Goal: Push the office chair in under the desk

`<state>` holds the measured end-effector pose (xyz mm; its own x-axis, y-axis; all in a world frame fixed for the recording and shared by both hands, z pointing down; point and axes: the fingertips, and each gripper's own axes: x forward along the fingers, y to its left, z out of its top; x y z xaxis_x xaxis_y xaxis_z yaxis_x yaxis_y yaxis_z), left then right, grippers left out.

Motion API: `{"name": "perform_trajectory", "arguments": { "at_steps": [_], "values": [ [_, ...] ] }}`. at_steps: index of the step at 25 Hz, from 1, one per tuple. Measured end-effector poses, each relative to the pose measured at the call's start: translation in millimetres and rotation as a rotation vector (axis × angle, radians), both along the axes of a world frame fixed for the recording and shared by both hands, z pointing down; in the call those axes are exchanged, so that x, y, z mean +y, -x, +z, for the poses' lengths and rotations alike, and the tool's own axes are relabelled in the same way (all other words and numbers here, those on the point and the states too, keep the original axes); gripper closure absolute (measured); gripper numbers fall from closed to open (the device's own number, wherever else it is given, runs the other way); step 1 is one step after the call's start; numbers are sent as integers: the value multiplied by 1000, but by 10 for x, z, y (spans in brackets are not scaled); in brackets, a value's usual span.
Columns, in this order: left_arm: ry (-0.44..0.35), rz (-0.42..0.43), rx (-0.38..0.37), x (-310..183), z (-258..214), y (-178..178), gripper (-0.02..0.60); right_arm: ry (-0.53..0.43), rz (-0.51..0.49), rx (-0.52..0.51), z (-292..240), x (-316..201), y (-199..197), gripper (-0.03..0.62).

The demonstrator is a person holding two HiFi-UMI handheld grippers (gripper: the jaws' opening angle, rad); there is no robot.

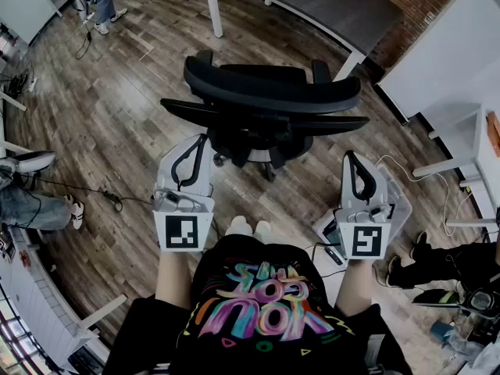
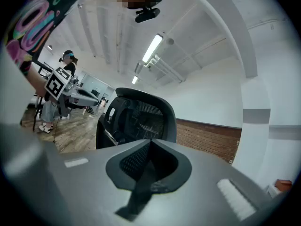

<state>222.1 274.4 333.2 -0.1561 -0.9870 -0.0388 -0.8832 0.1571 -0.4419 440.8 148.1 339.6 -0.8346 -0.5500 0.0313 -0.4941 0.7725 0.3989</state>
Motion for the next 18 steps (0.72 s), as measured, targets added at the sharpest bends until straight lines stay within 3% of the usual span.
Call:
{"name": "perform_trajectory", "arguments": {
  "at_steps": [9,12,14,18],
  "values": [
    [32,-60,42,9,163,185,579,-62,-23,75,67,-27,57,592],
    [63,-55,-19,-46,189,256,578,-56,-35,100,107,-47,114,586],
    [79,-45,-56,-90,198,281,545,-62,-46,120,121,-62,153,561],
    [110,-43,-86,-127,238,328,525,-90,-67,146,129,-90,204,538]
  ]
}}
